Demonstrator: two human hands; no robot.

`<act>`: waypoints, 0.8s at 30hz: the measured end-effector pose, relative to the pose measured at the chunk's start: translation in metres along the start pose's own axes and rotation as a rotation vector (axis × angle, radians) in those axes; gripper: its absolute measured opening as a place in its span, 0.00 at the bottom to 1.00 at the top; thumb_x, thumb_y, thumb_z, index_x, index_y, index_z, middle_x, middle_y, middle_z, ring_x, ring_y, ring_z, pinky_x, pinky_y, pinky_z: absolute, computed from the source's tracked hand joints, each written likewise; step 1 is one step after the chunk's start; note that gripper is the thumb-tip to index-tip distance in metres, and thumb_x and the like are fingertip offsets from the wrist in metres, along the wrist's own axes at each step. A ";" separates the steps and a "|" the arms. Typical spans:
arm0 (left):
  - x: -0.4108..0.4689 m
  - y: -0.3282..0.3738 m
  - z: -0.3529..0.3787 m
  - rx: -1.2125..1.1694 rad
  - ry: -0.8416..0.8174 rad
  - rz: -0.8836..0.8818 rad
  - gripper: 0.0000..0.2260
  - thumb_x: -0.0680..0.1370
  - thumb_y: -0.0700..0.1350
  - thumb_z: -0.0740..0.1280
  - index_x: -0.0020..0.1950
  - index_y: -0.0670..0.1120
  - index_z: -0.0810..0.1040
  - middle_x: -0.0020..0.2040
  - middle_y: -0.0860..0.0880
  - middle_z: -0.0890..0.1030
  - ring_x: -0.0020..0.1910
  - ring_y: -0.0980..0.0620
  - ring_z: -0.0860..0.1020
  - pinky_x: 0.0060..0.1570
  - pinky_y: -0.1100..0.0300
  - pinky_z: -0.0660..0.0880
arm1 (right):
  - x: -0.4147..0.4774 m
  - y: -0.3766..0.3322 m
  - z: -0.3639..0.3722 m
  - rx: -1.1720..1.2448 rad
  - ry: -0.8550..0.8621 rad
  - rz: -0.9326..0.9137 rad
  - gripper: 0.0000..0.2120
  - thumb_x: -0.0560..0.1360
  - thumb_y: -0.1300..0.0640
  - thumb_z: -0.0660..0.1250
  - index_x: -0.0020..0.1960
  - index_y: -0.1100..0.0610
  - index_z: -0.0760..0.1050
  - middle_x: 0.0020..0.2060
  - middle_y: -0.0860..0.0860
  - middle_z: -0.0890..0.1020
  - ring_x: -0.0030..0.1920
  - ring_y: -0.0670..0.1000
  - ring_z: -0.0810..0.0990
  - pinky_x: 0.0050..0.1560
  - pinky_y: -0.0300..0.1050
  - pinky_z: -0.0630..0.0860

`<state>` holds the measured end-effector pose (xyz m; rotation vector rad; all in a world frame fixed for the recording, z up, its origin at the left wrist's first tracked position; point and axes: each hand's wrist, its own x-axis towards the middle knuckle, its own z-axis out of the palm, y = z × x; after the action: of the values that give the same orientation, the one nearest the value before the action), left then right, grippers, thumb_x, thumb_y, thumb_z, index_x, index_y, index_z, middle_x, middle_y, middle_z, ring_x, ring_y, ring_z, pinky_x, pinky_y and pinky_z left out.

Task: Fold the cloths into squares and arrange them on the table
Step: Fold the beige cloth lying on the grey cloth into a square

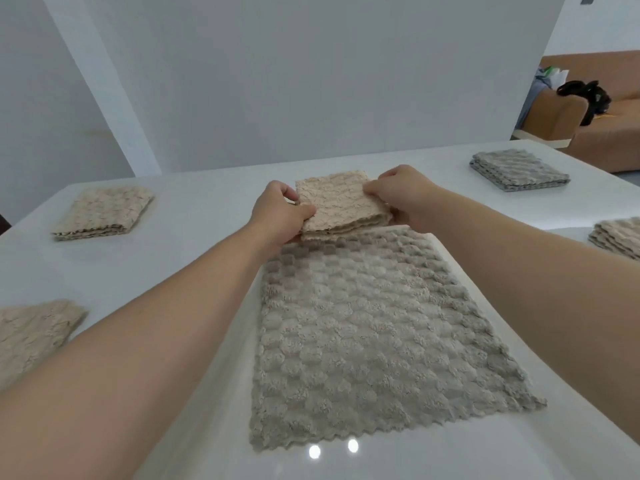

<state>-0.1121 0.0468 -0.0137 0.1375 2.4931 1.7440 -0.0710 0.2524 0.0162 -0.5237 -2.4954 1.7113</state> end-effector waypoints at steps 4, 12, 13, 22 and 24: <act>0.044 -0.001 0.001 0.039 -0.012 0.044 0.07 0.78 0.39 0.71 0.52 0.49 0.79 0.44 0.46 0.82 0.32 0.51 0.76 0.41 0.52 0.80 | 0.038 -0.006 0.002 0.053 -0.043 -0.016 0.16 0.76 0.65 0.69 0.62 0.54 0.72 0.48 0.58 0.80 0.32 0.53 0.80 0.38 0.47 0.83; 0.107 -0.010 0.005 0.102 -0.042 0.059 0.20 0.77 0.32 0.65 0.65 0.48 0.80 0.40 0.49 0.79 0.34 0.52 0.77 0.40 0.58 0.76 | 0.099 -0.001 0.025 -0.141 0.018 -0.100 0.20 0.76 0.66 0.66 0.65 0.52 0.79 0.40 0.53 0.80 0.39 0.51 0.80 0.52 0.53 0.84; 0.114 -0.012 0.006 0.121 -0.028 0.068 0.21 0.77 0.32 0.64 0.66 0.49 0.80 0.44 0.48 0.81 0.37 0.51 0.79 0.42 0.59 0.75 | 0.104 0.002 0.029 -0.149 0.021 -0.109 0.20 0.76 0.66 0.66 0.66 0.54 0.78 0.38 0.52 0.80 0.37 0.50 0.80 0.49 0.50 0.84; 0.135 -0.022 0.011 0.272 0.018 0.066 0.20 0.77 0.36 0.65 0.66 0.51 0.81 0.65 0.49 0.80 0.49 0.57 0.78 0.42 0.67 0.73 | 0.126 0.019 0.047 -0.483 0.067 -0.218 0.18 0.80 0.59 0.63 0.68 0.59 0.77 0.60 0.54 0.82 0.56 0.54 0.79 0.57 0.42 0.74; 0.133 -0.022 0.013 0.341 0.019 0.088 0.20 0.78 0.36 0.64 0.68 0.52 0.80 0.68 0.50 0.78 0.50 0.56 0.79 0.42 0.66 0.74 | 0.128 0.020 0.052 -0.590 0.060 -0.223 0.17 0.80 0.59 0.61 0.67 0.62 0.77 0.62 0.57 0.81 0.61 0.58 0.79 0.61 0.46 0.75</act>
<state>-0.2431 0.0685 -0.0420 0.2600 2.8170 1.3355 -0.1991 0.2529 -0.0385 -0.2998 -2.8630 0.8570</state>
